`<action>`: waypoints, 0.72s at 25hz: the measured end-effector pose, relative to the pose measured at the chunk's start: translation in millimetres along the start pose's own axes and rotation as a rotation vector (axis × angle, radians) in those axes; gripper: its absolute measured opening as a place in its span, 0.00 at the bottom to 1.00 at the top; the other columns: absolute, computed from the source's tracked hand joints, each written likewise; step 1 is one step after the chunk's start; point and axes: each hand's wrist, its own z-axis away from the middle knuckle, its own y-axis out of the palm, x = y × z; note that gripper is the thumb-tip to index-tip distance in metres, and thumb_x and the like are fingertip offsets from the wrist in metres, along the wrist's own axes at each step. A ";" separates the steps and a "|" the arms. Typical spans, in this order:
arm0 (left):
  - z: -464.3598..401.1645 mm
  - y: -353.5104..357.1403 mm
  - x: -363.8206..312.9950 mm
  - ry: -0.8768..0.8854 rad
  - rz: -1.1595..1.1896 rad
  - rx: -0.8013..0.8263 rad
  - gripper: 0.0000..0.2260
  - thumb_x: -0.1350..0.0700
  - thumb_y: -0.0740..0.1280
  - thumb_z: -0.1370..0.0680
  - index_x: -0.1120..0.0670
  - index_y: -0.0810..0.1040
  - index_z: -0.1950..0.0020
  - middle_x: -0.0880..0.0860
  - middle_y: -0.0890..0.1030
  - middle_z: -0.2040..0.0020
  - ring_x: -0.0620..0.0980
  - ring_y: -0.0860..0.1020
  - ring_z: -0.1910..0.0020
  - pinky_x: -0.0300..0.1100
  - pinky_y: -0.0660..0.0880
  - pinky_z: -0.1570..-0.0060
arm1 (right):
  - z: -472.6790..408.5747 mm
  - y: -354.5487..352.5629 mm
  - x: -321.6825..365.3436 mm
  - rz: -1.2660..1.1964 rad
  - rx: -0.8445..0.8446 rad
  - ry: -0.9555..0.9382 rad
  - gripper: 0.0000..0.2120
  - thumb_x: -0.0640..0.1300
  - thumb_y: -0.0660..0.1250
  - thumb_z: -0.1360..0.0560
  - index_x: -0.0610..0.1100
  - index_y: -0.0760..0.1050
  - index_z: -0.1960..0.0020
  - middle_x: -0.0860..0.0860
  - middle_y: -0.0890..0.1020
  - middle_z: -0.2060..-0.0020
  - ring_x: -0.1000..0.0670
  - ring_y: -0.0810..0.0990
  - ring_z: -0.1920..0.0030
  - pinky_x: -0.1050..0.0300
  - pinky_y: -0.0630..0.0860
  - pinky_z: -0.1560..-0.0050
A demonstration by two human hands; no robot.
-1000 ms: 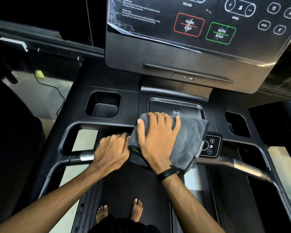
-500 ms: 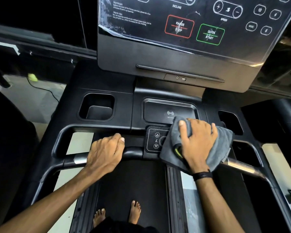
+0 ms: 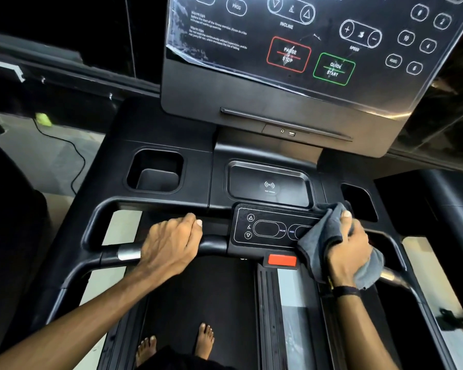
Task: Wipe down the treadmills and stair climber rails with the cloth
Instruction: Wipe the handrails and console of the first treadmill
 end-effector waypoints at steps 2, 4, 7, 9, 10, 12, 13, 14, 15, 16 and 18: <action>-0.8 -0.2 -1.3 0.011 -0.004 -0.003 0.17 0.46 0.47 0.19 0.51 0.68 0.60 0.51 0.77 0.69 0.57 0.77 0.72 0.46 0.68 0.70 | 14.6 4.0 11.8 0.061 -0.093 -0.041 0.21 0.55 0.56 0.17 0.40 0.77 0.52 0.39 0.82 0.57 0.36 0.78 0.55 0.49 0.67 0.53; -1.9 0.1 -2.3 0.018 -0.014 -0.003 0.18 0.46 0.47 0.19 0.53 0.70 0.60 0.50 0.77 0.70 0.56 0.77 0.73 0.44 0.66 0.70 | 27.0 6.5 24.2 0.060 -0.146 -0.073 0.18 0.53 0.59 0.19 0.38 0.76 0.48 0.38 0.82 0.54 0.36 0.78 0.53 0.47 0.69 0.51; -1.5 -0.2 -2.8 0.028 -0.030 -0.005 0.19 0.46 0.48 0.19 0.54 0.72 0.60 0.50 0.77 0.70 0.55 0.76 0.73 0.43 0.63 0.71 | 40.6 9.5 38.2 0.052 -0.124 -0.125 0.23 0.56 0.59 0.21 0.39 0.73 0.37 0.41 0.81 0.43 0.37 0.77 0.42 0.43 0.70 0.41; -1.2 -1.4 -3.0 0.034 -0.038 -0.009 0.19 0.47 0.48 0.19 0.54 0.73 0.60 0.50 0.78 0.70 0.56 0.77 0.73 0.42 0.62 0.71 | 51.1 13.4 47.0 0.078 -0.078 -0.187 0.27 0.57 0.59 0.21 0.39 0.70 0.31 0.42 0.75 0.33 0.39 0.71 0.32 0.39 0.66 0.32; -1.3 -2.0 -2.9 0.035 -0.038 -0.006 0.19 0.47 0.48 0.19 0.54 0.73 0.59 0.51 0.78 0.70 0.56 0.77 0.73 0.43 0.63 0.71 | 56.4 16.0 52.4 0.108 -0.050 -0.214 0.28 0.59 0.58 0.21 0.40 0.69 0.29 0.43 0.72 0.30 0.40 0.67 0.27 0.38 0.62 0.29; -1.1 -2.8 -3.3 0.033 -0.040 0.001 0.20 0.47 0.48 0.19 0.55 0.73 0.59 0.52 0.79 0.69 0.57 0.77 0.72 0.44 0.64 0.70 | 67.8 20.9 63.5 0.187 0.033 -0.261 0.31 0.62 0.54 0.22 0.43 0.68 0.27 0.44 0.67 0.25 0.42 0.59 0.22 0.35 0.53 0.25; -1.0 -3.3 -3.7 0.032 -0.041 0.001 0.20 0.47 0.48 0.19 0.55 0.74 0.58 0.52 0.79 0.68 0.58 0.78 0.72 0.44 0.64 0.70 | 74.3 23.7 68.9 0.220 0.079 -0.295 0.32 0.63 0.52 0.23 0.45 0.67 0.26 0.45 0.65 0.24 0.44 0.56 0.21 0.34 0.50 0.25; -0.6 -3.8 -3.7 0.035 -0.040 0.003 0.20 0.47 0.47 0.19 0.55 0.74 0.58 0.52 0.80 0.68 0.58 0.78 0.71 0.44 0.65 0.70 | 82.2 26.8 74.2 0.239 0.121 -0.341 0.33 0.64 0.51 0.22 0.47 0.65 0.25 0.47 0.63 0.23 0.45 0.53 0.20 0.33 0.47 0.24; 0.0 -4.0 -3.8 0.041 -0.037 0.004 0.20 0.47 0.47 0.19 0.55 0.74 0.58 0.53 0.80 0.67 0.58 0.78 0.71 0.44 0.65 0.70 | 91.9 30.5 80.2 0.244 0.160 -0.399 0.33 0.65 0.50 0.22 0.48 0.64 0.24 0.48 0.61 0.22 0.46 0.52 0.20 0.32 0.45 0.24; 0.3 -4.0 -3.4 0.045 -0.035 0.001 0.20 0.47 0.47 0.19 0.55 0.74 0.57 0.53 0.81 0.66 0.59 0.78 0.70 0.45 0.65 0.69 | 103.2 35.3 86.9 0.242 0.198 -0.464 0.32 0.65 0.50 0.21 0.49 0.62 0.23 0.48 0.60 0.21 0.46 0.50 0.19 0.32 0.44 0.24; 1.1 -3.6 -1.5 0.052 -0.021 -0.019 0.20 0.47 0.47 0.19 0.56 0.74 0.55 0.55 0.82 0.64 0.61 0.79 0.68 0.46 0.67 0.68 | 129.4 46.3 100.5 0.244 0.265 -0.598 0.32 0.66 0.49 0.20 0.50 0.60 0.22 0.47 0.56 0.20 0.46 0.48 0.19 0.32 0.42 0.24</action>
